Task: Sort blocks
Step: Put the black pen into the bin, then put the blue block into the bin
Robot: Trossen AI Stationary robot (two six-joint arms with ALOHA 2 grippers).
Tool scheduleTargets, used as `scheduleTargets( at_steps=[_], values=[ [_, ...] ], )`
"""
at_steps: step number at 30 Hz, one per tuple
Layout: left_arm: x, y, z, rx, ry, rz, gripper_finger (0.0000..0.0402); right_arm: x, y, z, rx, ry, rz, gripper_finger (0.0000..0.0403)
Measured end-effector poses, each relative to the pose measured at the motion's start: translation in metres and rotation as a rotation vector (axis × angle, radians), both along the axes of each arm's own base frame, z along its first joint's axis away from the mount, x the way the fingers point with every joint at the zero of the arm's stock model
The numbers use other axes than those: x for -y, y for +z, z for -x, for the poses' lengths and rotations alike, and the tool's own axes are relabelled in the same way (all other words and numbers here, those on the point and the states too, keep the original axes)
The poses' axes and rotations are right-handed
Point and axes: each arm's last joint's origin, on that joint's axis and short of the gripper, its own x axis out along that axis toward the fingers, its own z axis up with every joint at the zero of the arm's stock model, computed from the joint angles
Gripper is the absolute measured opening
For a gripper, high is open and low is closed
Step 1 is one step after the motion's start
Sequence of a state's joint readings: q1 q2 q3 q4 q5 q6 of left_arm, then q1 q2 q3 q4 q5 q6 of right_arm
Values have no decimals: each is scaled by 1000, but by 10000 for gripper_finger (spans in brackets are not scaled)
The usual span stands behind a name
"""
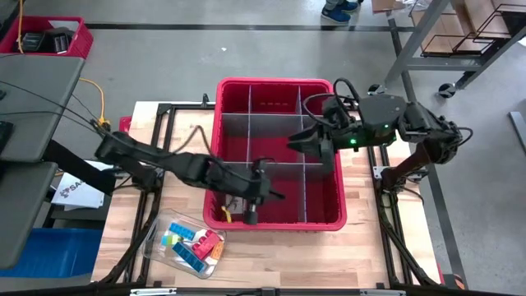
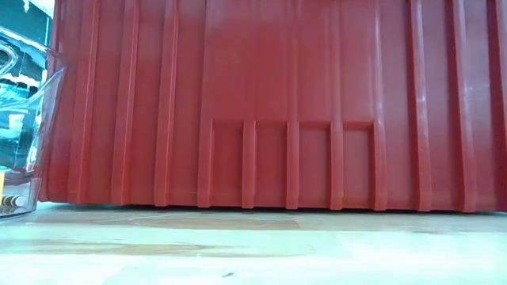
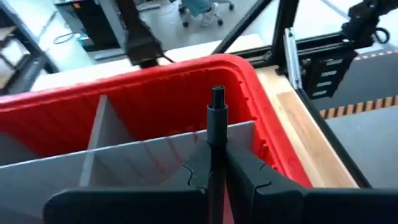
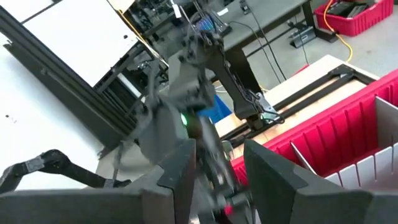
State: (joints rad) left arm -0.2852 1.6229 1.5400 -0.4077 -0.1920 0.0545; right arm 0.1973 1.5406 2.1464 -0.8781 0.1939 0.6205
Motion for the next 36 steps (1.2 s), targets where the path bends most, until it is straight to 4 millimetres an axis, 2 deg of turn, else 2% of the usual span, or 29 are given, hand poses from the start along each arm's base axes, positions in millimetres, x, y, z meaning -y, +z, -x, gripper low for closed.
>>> scheduleTargets(
  at_steps=[4,11,21,25,29,32,36],
  values=[
    [4,-22,-13,16,11,62,43,0,0,0,3,6,18,129],
    [-12,-28,-14,-19,130,165,112,0,0,0,-1,15,51,129],
    [-22,-20,-11,-31,172,227,222,0,0,0,-2,28,82,129],
    [-25,-10,-8,-50,147,238,244,0,0,0,-1,32,100,129],
    [-27,-8,-3,-123,133,185,248,0,0,0,-1,30,101,129],
    [-24,-8,11,-255,94,191,248,0,0,0,-1,29,101,129],
    [-5,-11,57,-522,76,160,248,0,0,0,-5,30,102,129]
  ],
)
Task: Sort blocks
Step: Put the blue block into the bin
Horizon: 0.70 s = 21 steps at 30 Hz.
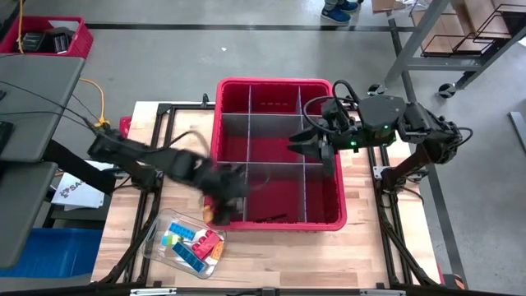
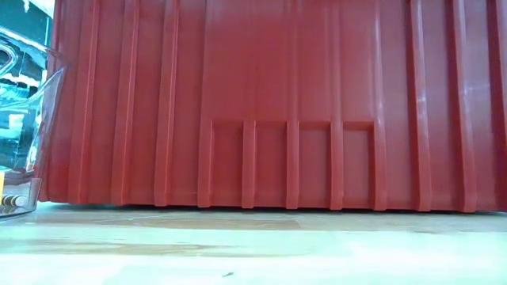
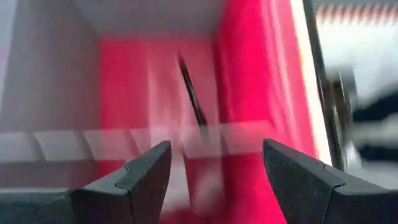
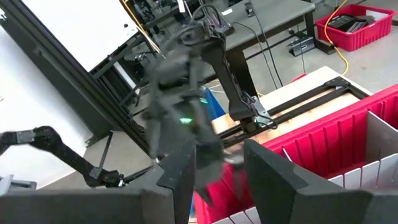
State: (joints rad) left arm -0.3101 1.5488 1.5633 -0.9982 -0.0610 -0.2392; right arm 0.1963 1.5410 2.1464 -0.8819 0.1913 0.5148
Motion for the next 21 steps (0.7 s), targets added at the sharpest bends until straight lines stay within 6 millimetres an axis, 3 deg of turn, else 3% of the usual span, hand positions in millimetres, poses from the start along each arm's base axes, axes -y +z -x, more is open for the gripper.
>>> scheduleTargets(
  at_steps=[2,7,10,16,21],
  values=[
    [17,3,26,-45,-20,4,248,0,-1,0,-6,0,6,129],
    [63,17,93,42,-18,19,248,2,-1,0,-16,-7,27,129],
    [83,8,127,17,-34,-64,248,5,-1,0,-16,-20,23,129],
    [119,-45,156,-230,-256,-229,248,10,-2,-1,-16,-47,-3,129],
    [138,-81,163,-346,-397,-307,248,11,-2,-1,-15,-53,-14,129]
  ],
)
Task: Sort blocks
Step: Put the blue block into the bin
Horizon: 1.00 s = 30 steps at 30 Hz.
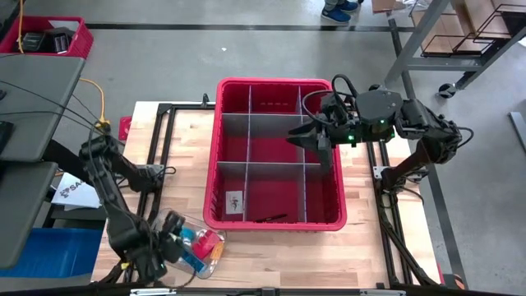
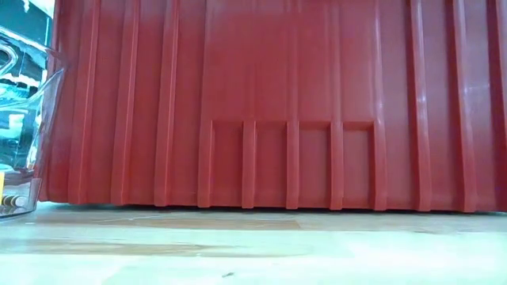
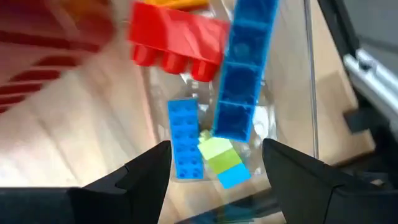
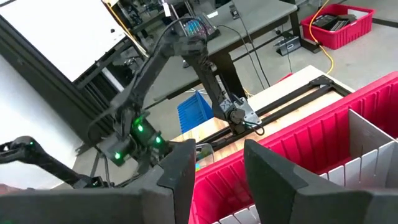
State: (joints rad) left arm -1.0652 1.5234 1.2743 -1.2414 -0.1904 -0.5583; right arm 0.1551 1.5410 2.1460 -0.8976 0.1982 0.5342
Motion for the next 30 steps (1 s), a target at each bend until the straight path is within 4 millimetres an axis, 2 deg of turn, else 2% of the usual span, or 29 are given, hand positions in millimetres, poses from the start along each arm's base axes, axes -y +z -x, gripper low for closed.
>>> scheduleTargets(
  at_steps=[5,15,19,25,30],
  values=[
    [13,-27,2,-9,-116,24,248,0,0,0,1,-3,-10,129],
    [6,-57,-4,-58,-87,61,248,0,0,0,1,-7,-20,129],
    [8,-61,-4,-72,-103,108,248,0,0,0,2,-12,-31,129],
    [4,-62,-10,-19,-30,78,248,0,0,0,1,-10,-24,129],
    [5,-63,-11,-14,-50,83,248,0,0,0,1,-9,-24,129]
  ],
)
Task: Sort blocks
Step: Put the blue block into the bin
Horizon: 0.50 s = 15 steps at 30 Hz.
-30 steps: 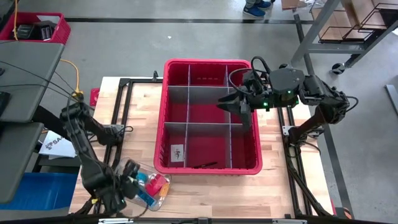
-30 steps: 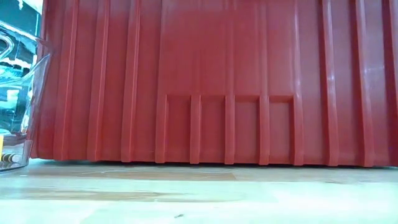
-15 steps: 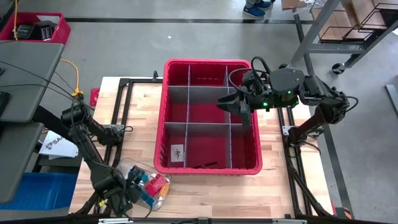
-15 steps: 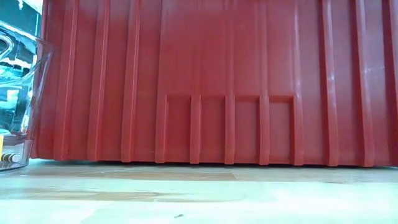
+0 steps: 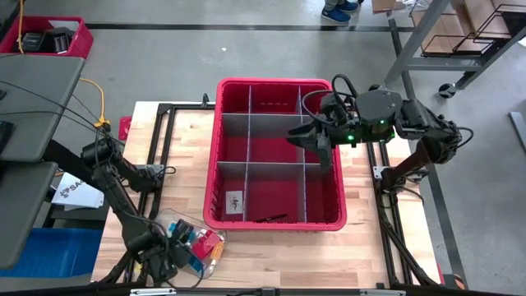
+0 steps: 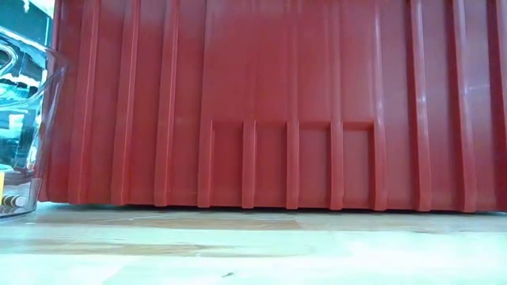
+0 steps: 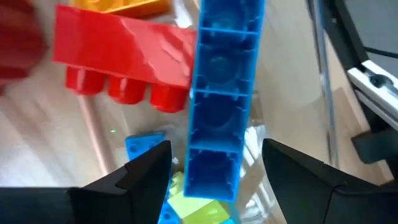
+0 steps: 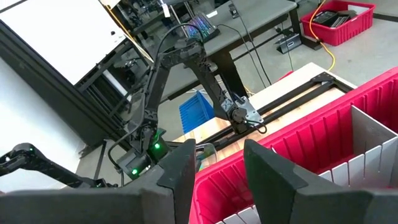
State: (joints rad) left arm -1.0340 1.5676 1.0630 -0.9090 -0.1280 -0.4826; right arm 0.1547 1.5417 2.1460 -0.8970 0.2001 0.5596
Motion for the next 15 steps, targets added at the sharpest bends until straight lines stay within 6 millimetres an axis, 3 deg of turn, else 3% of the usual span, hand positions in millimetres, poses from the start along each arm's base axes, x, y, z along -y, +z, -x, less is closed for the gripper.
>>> scheduleTargets(
  at_steps=[15],
  values=[
    [12,-37,-12,-97,0,-50,247,0,0,0,0,-3,-7,129]
  ],
)
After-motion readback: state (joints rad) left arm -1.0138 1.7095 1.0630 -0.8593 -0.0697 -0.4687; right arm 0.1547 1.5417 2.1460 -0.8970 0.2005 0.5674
